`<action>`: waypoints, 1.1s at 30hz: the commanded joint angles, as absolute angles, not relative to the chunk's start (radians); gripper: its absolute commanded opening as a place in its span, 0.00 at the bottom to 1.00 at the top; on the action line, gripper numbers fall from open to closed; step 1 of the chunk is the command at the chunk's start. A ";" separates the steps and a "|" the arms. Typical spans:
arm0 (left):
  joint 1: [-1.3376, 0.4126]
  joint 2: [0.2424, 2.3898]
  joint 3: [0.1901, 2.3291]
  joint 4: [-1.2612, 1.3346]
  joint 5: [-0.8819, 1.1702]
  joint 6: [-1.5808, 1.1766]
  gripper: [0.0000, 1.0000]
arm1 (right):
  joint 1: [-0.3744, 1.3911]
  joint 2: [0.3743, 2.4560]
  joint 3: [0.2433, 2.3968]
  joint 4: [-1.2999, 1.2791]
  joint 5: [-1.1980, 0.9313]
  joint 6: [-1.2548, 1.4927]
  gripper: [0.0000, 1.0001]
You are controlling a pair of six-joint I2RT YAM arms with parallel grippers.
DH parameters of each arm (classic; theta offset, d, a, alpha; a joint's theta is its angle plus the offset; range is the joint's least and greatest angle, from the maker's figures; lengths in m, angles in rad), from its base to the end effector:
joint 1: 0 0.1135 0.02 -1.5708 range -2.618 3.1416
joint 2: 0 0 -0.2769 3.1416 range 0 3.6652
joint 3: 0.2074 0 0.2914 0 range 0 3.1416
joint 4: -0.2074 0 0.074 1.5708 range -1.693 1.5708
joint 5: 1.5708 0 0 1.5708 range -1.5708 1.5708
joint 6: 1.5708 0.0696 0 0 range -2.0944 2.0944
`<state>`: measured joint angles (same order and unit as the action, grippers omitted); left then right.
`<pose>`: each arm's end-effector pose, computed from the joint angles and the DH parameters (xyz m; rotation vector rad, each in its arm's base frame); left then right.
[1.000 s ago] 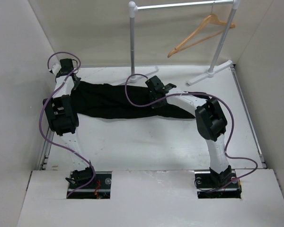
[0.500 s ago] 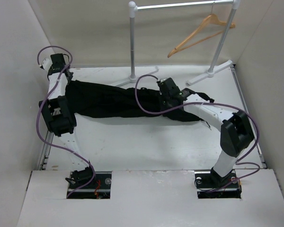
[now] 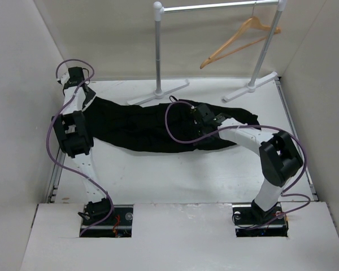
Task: Place the trousers on the hanger
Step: Fold the trousers at the center of the board.
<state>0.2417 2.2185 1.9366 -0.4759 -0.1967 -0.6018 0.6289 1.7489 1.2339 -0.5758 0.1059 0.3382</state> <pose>0.5608 0.1523 0.2149 -1.0346 2.0664 0.0461 0.3382 0.2369 0.1708 -0.3515 2.6399 0.1780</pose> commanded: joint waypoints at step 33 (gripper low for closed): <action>0.418 1.828 1.239 -0.083 0.057 -0.957 0.50 | 0.616 1.482 1.055 -0.448 -0.029 0.572 0.70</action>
<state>0.4244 1.7985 1.1912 -0.0586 0.0742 -0.9394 0.6147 1.5242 1.0561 -0.5056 -0.0120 0.5480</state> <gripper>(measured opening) 0.504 0.700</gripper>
